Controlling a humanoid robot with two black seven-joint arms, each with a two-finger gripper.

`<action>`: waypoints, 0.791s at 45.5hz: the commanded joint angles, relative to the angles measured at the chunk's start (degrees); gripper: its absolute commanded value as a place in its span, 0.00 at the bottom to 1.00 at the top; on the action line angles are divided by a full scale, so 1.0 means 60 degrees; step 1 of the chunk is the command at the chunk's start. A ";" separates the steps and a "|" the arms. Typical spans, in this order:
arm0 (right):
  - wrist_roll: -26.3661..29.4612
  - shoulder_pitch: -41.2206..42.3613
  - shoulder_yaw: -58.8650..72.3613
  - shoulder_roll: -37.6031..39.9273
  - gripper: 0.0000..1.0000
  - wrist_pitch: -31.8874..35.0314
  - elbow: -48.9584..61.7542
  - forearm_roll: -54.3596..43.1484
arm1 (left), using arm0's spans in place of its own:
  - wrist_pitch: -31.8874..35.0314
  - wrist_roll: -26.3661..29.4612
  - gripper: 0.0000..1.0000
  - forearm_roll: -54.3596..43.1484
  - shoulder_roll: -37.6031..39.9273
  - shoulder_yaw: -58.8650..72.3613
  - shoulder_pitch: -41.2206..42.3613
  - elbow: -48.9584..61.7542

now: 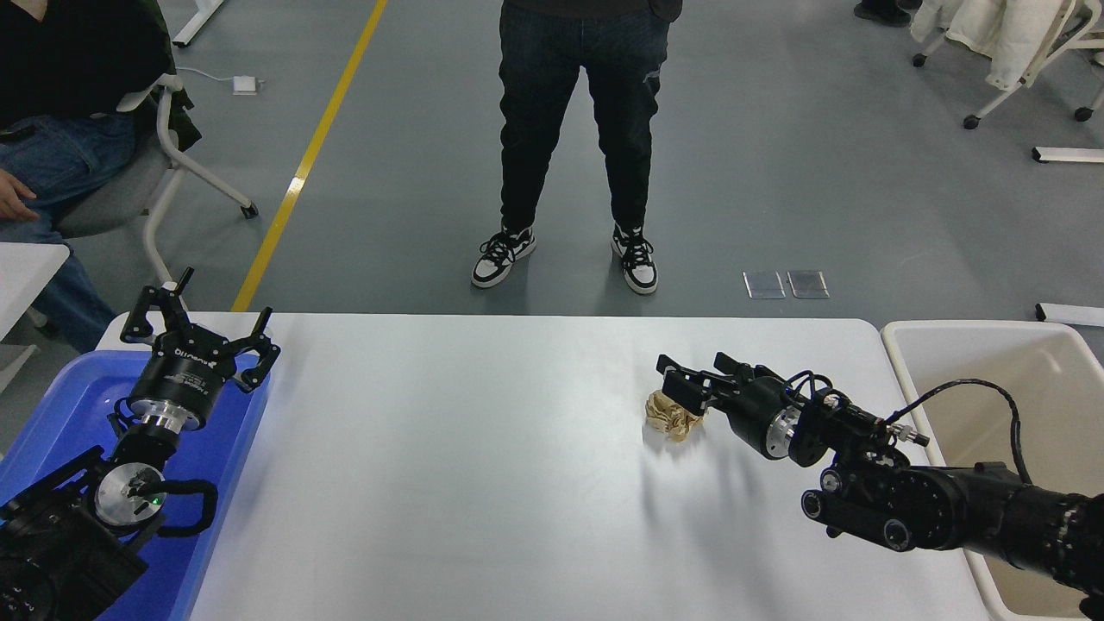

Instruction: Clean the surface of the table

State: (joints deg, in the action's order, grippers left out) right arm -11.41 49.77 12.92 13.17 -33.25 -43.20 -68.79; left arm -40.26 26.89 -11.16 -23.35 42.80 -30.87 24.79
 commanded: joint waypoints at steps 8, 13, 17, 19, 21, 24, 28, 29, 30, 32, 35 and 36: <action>-0.0354 -0.0590 0.1143 -0.1725 1.00 -0.1139 0.2306 0.0111 | 0.0000 0.0000 1.00 0.0000 -0.0004 0.0000 0.0003 -0.0001; -0.0368 -0.0605 0.0953 -0.1945 1.00 -0.1153 0.2394 0.0170 | 0.0000 0.0000 1.00 0.0000 0.0010 0.0014 0.0003 -0.0001; -0.0368 -0.0590 0.0908 -0.2165 1.00 -0.1168 0.2584 0.0287 | 0.0000 0.0000 1.00 0.0000 0.0010 0.0000 0.0003 -0.0001; -0.0368 -0.0590 0.0908 -0.2195 1.00 -0.1182 0.2789 0.0375 | 0.0000 0.0000 1.00 0.0000 -0.0004 0.0000 0.0003 -0.0001; -0.0368 -0.0590 0.0923 -0.2195 1.00 -0.1197 0.3052 0.0434 | 0.0000 0.0000 1.00 0.0000 0.0010 0.0000 0.0003 -0.0001; -0.0368 -0.0619 0.0923 -0.2195 1.00 -0.1212 0.3463 0.0493 | 0.0000 0.0000 1.00 0.0000 -0.0004 0.0014 0.0003 -0.0001; -0.0368 -0.0649 0.0923 -0.2195 1.00 -0.1212 0.3946 0.0493 | 0.0000 0.0000 1.00 0.0000 -0.0004 0.0000 0.0003 -0.0001; -0.0368 -0.0649 0.0938 -0.2195 1.00 -0.1212 0.4034 0.0493 | 0.0000 0.0000 1.00 0.0000 -0.0004 0.0000 0.0003 -0.0001; -0.0368 -0.0649 0.0938 -0.2195 1.00 -0.1212 0.4108 0.0493 | 0.0000 0.0000 1.00 0.0000 0.0010 0.0000 0.0003 -0.0001; -0.0368 -0.0692 0.0952 -0.2195 1.00 -0.1212 0.4152 0.0522 | 0.0000 0.0000 1.00 0.0000 0.0010 0.0014 0.0003 -0.0001; -0.0383 -0.0722 0.1011 -0.2195 1.00 -0.1212 0.4152 0.0537 | 0.0000 0.0000 1.00 0.0000 -0.0004 0.0000 0.0003 -0.0001; -0.0383 -0.0722 0.1040 -0.2195 1.00 -0.1212 0.4152 0.0537 | 0.0000 0.0000 1.00 0.0000 0.0010 0.0000 0.0003 -0.0001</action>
State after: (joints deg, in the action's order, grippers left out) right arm -13.56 46.02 18.49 0.62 -40.24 -22.05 -66.18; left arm -40.26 26.89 -11.16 -23.34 42.82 -30.85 24.79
